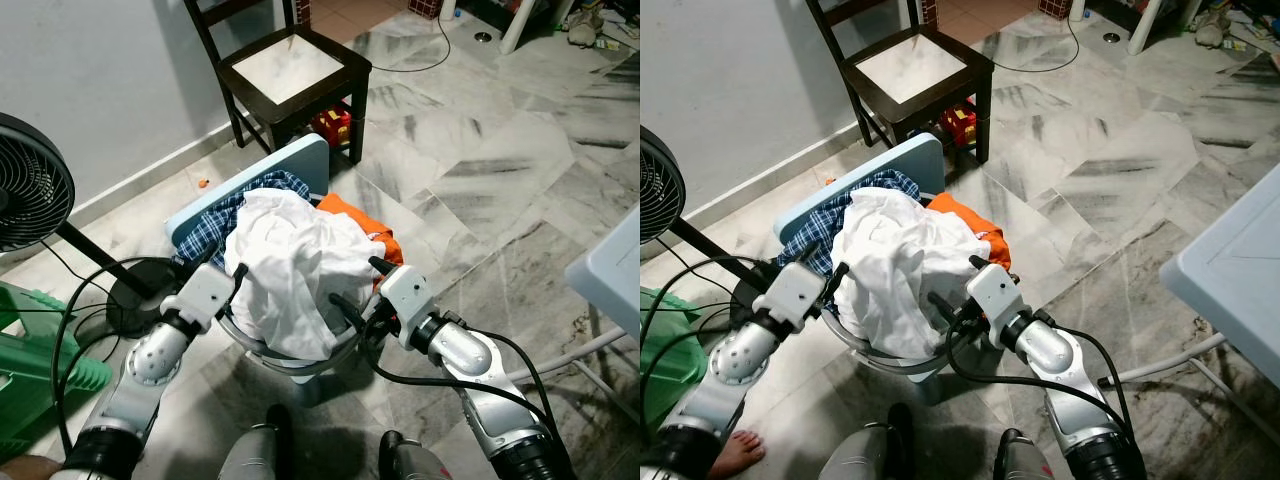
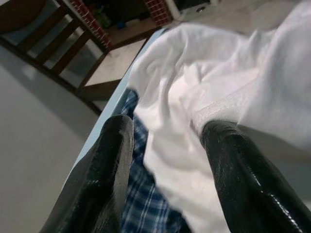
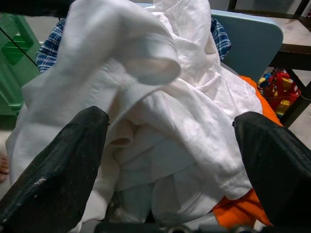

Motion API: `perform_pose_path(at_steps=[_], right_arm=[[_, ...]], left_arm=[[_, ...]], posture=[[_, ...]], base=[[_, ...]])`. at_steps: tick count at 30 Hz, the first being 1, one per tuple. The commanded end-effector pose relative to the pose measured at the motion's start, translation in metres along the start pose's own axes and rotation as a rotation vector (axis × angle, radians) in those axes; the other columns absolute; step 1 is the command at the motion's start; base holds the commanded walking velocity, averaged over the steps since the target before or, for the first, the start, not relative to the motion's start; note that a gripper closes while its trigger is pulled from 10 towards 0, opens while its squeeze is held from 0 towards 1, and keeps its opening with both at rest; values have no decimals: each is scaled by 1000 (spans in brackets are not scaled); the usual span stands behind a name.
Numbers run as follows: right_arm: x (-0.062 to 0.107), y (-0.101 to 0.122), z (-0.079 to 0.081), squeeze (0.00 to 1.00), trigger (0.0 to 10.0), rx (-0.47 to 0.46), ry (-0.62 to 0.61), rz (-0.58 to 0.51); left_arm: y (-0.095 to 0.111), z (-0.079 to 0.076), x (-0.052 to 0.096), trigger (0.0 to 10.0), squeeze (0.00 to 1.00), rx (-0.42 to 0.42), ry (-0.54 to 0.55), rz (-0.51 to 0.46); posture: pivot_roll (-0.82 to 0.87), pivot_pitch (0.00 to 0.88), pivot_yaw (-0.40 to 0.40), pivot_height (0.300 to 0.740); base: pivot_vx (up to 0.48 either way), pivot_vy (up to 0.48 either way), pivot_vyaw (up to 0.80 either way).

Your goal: Hang hanger

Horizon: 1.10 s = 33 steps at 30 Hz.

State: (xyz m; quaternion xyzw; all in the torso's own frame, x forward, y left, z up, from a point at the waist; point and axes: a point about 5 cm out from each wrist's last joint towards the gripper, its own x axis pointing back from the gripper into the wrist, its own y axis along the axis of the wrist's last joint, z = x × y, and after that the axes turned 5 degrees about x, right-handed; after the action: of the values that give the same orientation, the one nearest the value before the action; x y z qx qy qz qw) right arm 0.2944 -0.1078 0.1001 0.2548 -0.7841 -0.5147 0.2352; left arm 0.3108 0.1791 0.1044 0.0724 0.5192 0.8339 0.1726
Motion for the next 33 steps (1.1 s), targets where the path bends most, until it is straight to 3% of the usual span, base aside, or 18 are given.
perform_pose_path(at_steps=[1,5,6,7,13,20,28,33], right_arm=[[0,-5,7,1000,10000,-9,14,21],[0,-7,8,1000,10000,-11,15,26],[0,-7,8,1000,10000,-11,14,27],[0,-7,7,1000,10000,-11,14,27],[1,-9,7,1000,10000,-12,15,34],[-1,-10,8,1000,10000,-11,25,38],[-6,-9,12,1000,10000,-7,47,35],[-6,-8,13,1000,10000,-9,40,31]], left_arm=[[10,4,-5,10000,0,23,-6,-31],[28,7,-12,10000,0,54,-5,-95],[31,5,-10,10000,925,59,-6,-102],[30,4,-8,10000,1000,63,-6,-98],[21,-19,17,10000,1000,88,-73,-59],[28,-26,32,10000,1000,132,-108,-60],[49,-12,5,10000,1000,172,-105,-123],[42,-12,-8,10000,1000,212,-151,-71]], posture=[[1,292,81,740],[-4,287,82,740],[-5,284,84,740],[-5,284,84,740],[1,285,86,740],[17,286,76,740],[16,285,77,740],[-3,283,79,740]], base=[[0,0,0],[0,0,0],[0,0,0],[0,0,0],[0,0,0],[0,0,0],[0,0,0],[0,0,0]])
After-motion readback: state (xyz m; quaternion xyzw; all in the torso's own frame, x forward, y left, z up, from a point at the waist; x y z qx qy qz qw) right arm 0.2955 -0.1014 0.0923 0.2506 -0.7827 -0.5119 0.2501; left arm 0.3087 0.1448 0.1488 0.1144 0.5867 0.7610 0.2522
